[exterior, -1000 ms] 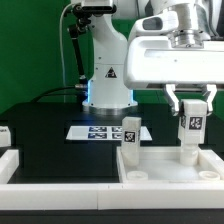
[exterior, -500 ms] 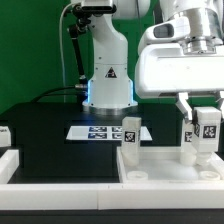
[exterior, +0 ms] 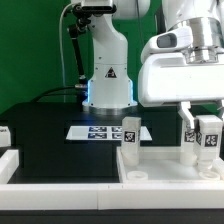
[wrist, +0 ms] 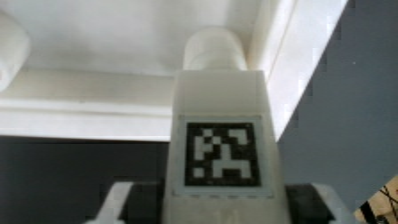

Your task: Assemble square table

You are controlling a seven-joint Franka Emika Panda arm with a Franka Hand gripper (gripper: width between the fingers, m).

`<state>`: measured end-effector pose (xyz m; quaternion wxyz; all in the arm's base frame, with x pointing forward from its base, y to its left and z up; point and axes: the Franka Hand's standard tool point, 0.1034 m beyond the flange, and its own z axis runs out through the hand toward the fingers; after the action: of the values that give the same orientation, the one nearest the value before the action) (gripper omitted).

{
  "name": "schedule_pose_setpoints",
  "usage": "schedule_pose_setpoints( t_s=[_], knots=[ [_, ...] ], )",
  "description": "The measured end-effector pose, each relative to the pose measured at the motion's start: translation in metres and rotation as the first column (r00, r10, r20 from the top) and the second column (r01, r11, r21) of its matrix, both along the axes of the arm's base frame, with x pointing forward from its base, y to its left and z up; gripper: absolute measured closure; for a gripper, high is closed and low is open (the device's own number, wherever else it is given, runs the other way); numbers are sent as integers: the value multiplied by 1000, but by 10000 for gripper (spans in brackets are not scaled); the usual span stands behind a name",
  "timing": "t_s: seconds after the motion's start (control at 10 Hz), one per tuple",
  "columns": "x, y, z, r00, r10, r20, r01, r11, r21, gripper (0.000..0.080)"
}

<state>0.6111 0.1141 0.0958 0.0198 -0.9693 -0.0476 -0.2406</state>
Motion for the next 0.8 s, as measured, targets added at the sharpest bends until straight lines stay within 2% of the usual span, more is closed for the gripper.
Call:
schedule_pose_setpoints(
  t_s=[0.3, 0.6, 0.8],
  knots=[
    [12, 3, -2, 1000, -10, 11, 10, 1000, 8, 505],
    [14, 6, -13, 1000, -19, 1, 19, 1000, 10, 505],
    [14, 5, -15, 1000, -20, 10, 20, 1000, 6, 505]
  ],
)
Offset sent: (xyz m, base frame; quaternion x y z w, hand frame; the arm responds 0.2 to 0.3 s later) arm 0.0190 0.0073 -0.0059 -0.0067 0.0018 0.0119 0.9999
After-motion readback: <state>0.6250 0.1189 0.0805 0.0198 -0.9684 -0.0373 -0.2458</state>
